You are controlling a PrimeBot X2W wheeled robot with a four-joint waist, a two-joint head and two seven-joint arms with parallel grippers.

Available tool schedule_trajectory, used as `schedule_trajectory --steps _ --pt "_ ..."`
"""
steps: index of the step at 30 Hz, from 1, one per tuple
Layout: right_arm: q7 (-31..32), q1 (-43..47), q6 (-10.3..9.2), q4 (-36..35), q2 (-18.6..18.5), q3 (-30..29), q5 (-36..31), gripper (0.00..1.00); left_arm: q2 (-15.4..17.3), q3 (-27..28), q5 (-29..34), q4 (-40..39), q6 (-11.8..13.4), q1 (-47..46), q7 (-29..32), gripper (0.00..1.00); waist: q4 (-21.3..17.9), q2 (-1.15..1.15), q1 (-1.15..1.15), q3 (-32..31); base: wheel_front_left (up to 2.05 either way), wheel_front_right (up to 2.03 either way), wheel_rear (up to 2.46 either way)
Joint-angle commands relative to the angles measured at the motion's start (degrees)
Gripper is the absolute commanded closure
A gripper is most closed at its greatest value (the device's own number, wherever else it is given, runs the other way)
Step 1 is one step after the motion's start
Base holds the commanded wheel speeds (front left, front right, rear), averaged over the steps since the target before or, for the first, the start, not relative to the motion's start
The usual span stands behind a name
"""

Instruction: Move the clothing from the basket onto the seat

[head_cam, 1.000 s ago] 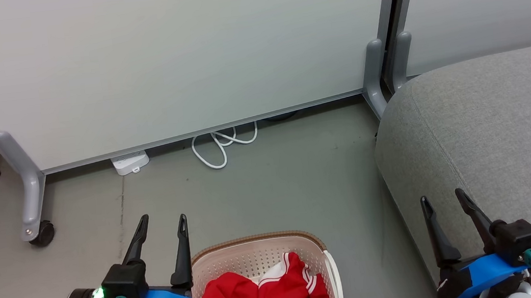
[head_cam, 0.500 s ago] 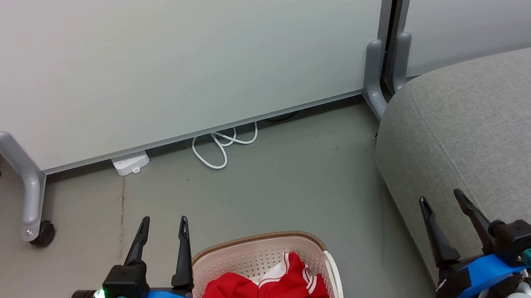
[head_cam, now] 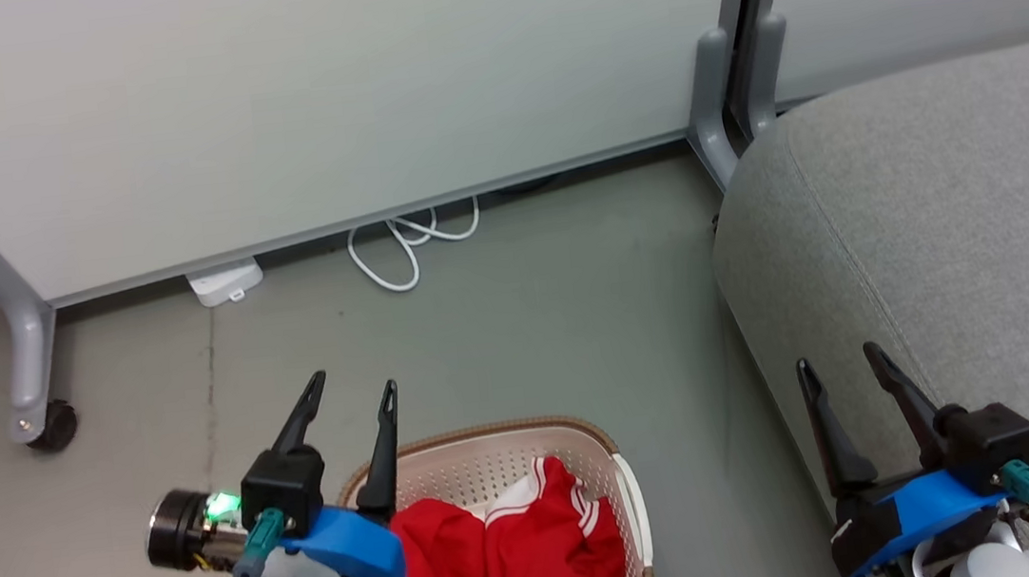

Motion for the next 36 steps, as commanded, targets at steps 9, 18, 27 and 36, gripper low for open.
schedule_trajectory --steps 9,18,27,36 --pt "-0.2 -4.7 0.03 -1.1 -0.3 1.3 1.2 0.00 5.4 -10.4 -1.6 8.2 -0.3 -11.3 -0.2 0.00 -4.0 0.00 0.00 9.8 0.00 0.00 0.00" --pt "-0.2 -9.6 0.03 -2.7 -0.3 2.2 2.1 0.00 10.2 -23.1 -4.7 17.9 -0.3 -21.2 -0.2 0.00 -7.3 0.00 0.00 19.2 0.00 0.00 0.00" --pt "-0.2 -15.2 0.03 -5.2 -0.3 4.2 1.7 0.00 12.8 -36.0 -8.1 26.9 -0.3 -29.7 -0.2 0.00 -9.4 0.00 0.00 28.9 0.00 0.00 0.00" --pt "-0.2 -19.6 0.03 -7.9 -0.3 4.6 0.7 0.00 13.8 -49.6 -10.9 35.9 -0.3 -37.8 0.8 0.00 -10.4 0.00 0.00 37.5 0.00 0.00 0.00"
